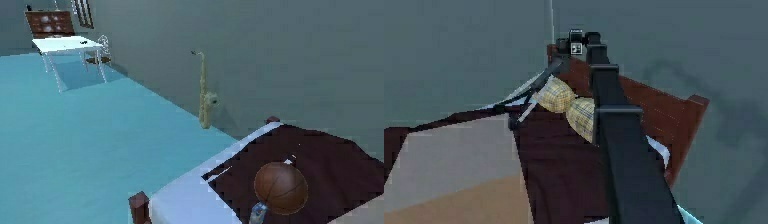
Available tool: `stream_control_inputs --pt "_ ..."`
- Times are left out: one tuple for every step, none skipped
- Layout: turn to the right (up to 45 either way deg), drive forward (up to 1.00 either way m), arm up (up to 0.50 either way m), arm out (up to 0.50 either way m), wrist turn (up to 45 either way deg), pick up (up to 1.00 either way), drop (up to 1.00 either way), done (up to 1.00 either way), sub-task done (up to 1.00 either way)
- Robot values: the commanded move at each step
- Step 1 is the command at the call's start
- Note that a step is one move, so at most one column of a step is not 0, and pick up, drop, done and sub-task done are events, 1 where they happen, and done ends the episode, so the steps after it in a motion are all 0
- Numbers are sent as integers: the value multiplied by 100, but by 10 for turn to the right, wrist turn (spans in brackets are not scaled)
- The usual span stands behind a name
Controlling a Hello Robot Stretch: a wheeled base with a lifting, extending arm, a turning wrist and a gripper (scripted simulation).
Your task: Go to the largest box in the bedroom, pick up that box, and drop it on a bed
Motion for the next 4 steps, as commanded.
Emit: stream_control_inputs --pt "0 0 0 0 390 0 0 0 0" --pt "0 0 -26 0 0 0 0 0 0" --pt "0 0 -32 0 0 0 0 0 0" --pt "0 0 0 0 0 0 100 0 0"
